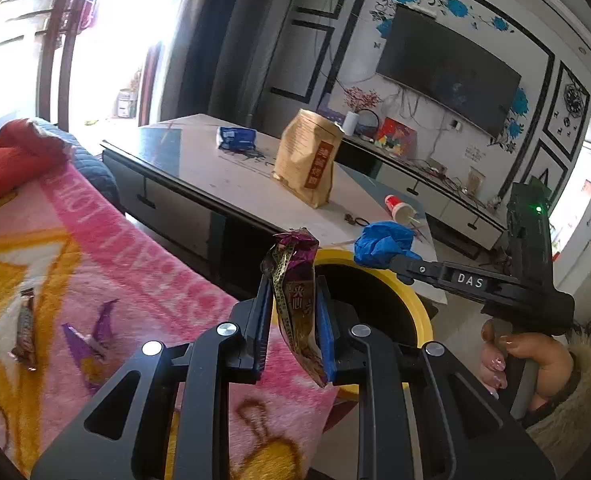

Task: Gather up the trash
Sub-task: 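Carry the purple wrapper and blue glove with both tools over the yellow bin, then open both tools to drop the wrapper and glove into the bin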

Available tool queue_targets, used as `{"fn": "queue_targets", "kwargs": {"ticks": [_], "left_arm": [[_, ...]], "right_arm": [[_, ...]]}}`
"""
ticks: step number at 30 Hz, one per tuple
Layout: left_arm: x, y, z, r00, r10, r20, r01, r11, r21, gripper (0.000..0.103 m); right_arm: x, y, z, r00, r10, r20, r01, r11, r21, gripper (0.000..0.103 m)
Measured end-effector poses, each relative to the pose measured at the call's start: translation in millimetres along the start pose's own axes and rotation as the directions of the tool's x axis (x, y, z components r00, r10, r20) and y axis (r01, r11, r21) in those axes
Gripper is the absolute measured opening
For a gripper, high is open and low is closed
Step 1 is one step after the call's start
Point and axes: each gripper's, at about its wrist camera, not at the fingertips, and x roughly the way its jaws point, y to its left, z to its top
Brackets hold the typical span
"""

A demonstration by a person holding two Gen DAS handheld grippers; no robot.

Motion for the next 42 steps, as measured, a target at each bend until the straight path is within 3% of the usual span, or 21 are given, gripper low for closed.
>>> {"fn": "queue_targets", "kwargs": {"ticks": [20,25,26,28,30,32,37,39,42], "left_arm": [[70,-54,-11,0.992,-0.065,-0.108,0.076,0.992,0.104,0.021],[86,-64,-11,0.990,-0.076,-0.119,0.090,0.989,0.115,0.022],[89,-66,-11,0.990,-0.077,-0.118,0.091,0.989,0.119,0.025],[97,-68,-10,0.990,-0.075,-0.121,0.090,0.988,0.122,0.046],[100,-67,-9,0.990,-0.073,-0.120,0.087,0.990,0.111,0.083],[99,-66,-9,0.992,-0.073,-0.106,0.084,0.991,0.105,0.092],[89,-56,-8,0.997,-0.009,-0.077,0.017,0.994,0.105,0.096],[82,-48,-7,0.998,0.016,-0.062,-0.010,0.996,0.093,0.096],[72,-38,-4,0.998,0.039,-0.043,-0.035,0.996,0.078,0.096]], "right_arm": [[-6,-60,0,0.999,-0.051,-0.017,0.053,0.986,0.159,0.009],[-11,-68,3,0.998,-0.067,0.007,0.065,0.979,0.194,0.020],[-12,-69,3,0.997,-0.073,0.012,0.069,0.978,0.199,0.025],[-16,-71,4,0.994,-0.104,0.024,0.098,0.975,0.199,0.033],[-19,-72,4,0.992,-0.123,0.036,0.113,0.973,0.200,0.039],[-21,-71,5,0.990,-0.137,0.045,0.126,0.973,0.196,0.044],[-25,-59,7,0.985,-0.157,0.069,0.145,0.978,0.149,0.051],[-26,-50,7,0.984,-0.159,0.082,0.148,0.981,0.122,0.061],[-27,-37,7,0.984,-0.150,0.096,0.143,0.987,0.079,0.063]]}}
